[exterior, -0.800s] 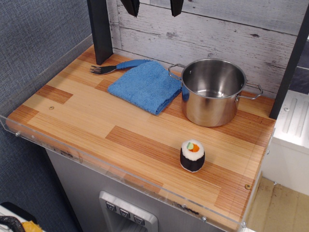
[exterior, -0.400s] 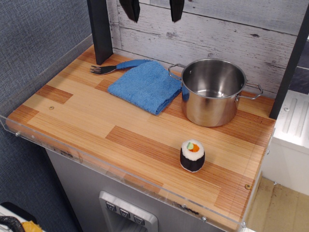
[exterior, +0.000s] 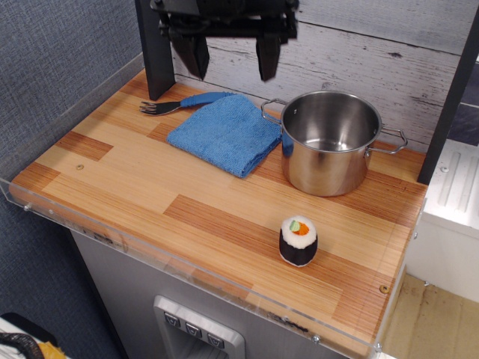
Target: Put the sushi on the blue rag.
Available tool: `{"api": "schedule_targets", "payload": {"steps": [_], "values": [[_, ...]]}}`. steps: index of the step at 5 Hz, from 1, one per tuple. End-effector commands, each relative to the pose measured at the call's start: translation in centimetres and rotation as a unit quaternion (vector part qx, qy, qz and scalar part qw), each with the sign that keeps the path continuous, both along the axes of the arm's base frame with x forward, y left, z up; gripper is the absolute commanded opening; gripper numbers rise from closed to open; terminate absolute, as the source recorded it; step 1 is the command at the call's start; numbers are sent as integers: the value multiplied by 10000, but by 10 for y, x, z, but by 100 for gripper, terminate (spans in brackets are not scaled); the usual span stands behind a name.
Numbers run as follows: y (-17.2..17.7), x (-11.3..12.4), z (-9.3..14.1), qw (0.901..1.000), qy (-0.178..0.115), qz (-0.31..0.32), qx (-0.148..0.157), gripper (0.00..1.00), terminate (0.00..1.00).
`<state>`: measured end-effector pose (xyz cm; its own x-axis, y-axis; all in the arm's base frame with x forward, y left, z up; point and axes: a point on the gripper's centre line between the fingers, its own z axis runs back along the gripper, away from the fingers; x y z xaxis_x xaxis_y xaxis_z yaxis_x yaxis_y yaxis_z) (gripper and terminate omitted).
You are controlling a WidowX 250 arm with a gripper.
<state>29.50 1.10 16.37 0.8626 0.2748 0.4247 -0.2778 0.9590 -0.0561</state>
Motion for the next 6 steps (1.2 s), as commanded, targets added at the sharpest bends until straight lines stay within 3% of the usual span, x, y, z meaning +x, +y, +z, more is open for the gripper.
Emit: {"api": "schedule_targets", "payload": {"steps": [1, 3, 6], "values": [[-19, -53, 1, 9990, -21, -454, 20, 100, 0], [-35, -64, -37, 9971, 94, -722, 211, 100, 0], [-53, -46, -85, 9947, 420, -886, 311, 100, 0]]}}
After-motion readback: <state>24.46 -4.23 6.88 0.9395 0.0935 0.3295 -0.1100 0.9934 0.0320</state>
